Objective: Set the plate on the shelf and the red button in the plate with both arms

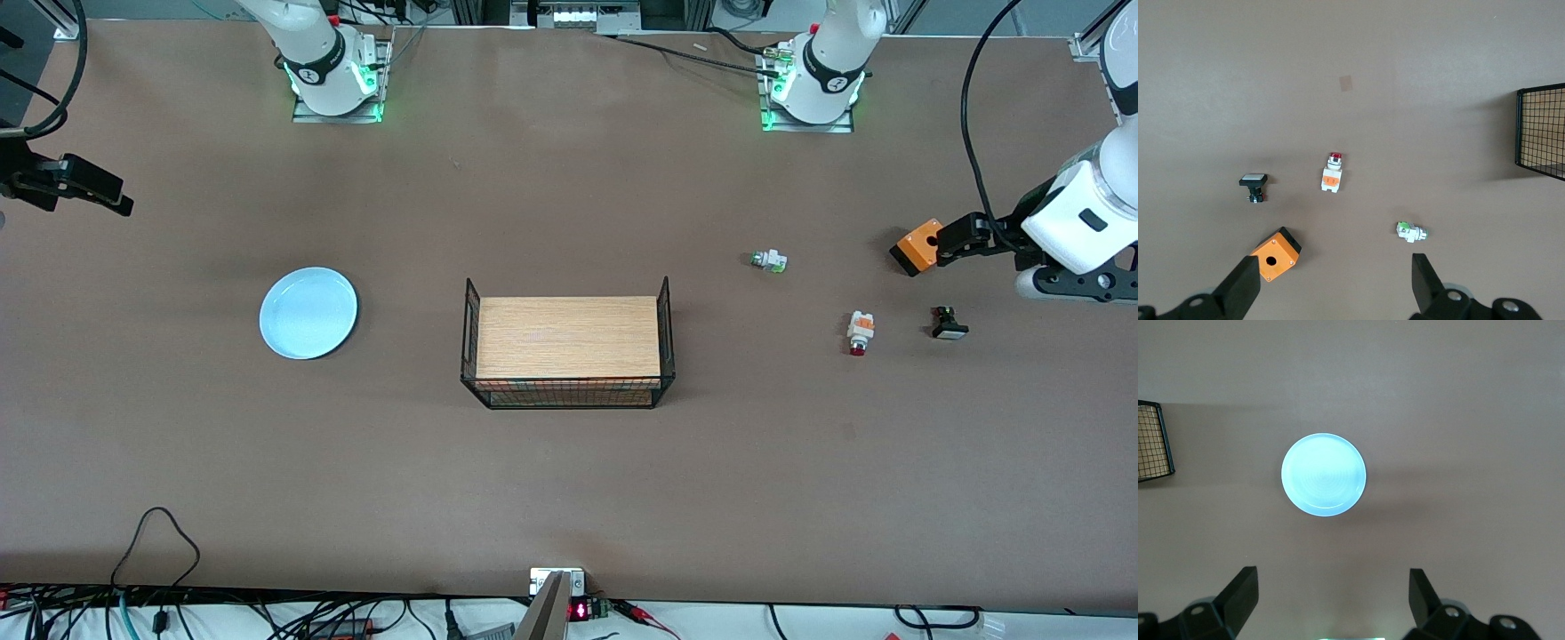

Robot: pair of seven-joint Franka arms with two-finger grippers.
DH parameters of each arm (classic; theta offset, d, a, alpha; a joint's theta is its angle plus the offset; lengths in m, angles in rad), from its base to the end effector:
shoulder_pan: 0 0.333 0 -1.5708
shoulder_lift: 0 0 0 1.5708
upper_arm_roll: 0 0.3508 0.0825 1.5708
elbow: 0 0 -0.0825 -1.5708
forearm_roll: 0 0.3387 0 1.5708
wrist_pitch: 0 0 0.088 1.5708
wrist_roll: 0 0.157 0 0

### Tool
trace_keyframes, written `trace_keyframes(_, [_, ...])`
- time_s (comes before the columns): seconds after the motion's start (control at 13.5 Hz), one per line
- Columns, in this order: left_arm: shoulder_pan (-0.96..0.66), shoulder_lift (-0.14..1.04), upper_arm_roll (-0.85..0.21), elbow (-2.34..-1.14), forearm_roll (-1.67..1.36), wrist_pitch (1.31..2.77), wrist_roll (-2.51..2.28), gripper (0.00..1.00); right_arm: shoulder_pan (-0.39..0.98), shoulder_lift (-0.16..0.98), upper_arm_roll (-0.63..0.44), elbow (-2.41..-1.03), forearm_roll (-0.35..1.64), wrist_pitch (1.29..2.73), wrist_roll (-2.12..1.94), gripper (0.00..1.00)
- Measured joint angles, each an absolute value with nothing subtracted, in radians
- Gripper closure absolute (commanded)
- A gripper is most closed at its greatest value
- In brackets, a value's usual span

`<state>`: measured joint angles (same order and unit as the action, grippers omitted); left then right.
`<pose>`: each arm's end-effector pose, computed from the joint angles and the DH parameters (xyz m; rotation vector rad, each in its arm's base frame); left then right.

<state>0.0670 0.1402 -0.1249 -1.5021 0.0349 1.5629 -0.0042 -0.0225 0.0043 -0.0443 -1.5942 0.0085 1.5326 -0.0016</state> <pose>0.5491 -0.0216 0.5640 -3.1182 0.0846 0.1213 0.5013 -0.0321 0.5941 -3.1277 0.1019 0.1026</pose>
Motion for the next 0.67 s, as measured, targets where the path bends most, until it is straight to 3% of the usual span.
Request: trace_keyframes(0.67, [0.065,0.14,-0.13,-1.502,0.035,1.563,-0.004,0.0,-0.022,0.035,-0.044,-1.603,0.007,1.512,-0.001,0.0])
